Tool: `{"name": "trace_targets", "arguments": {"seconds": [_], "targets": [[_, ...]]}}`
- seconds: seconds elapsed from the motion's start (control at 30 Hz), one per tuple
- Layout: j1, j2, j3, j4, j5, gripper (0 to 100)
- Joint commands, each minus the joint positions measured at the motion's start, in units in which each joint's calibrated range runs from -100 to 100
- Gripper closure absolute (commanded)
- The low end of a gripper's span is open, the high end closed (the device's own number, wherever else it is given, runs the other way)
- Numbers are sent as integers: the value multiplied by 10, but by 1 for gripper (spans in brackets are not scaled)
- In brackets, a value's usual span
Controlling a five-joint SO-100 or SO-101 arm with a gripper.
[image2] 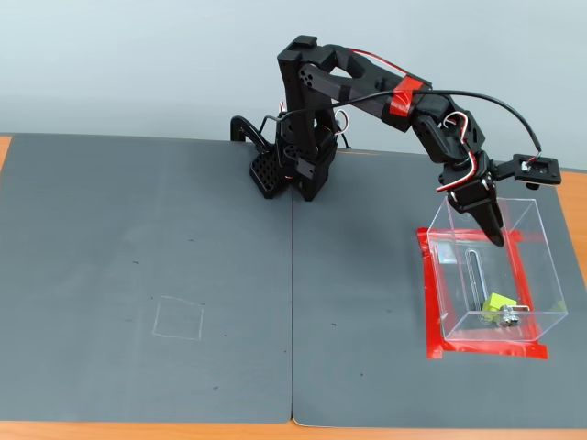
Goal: Pick the green lego block and place it into the transparent box
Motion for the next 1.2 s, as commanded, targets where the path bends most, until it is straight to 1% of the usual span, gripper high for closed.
{"name": "trace_targets", "arguments": {"seconds": [0.0,0.23,0.47,0.83,1.0,1.17], "targets": [[8,-28,-30,-7,3,99],[46,-102,14,-12,3,98],[101,-192,116,-14,-2,98],[242,-464,330,-14,-5,98],[303,-585,437,-14,-42,98],[352,-664,523,-11,-69,98]]}}
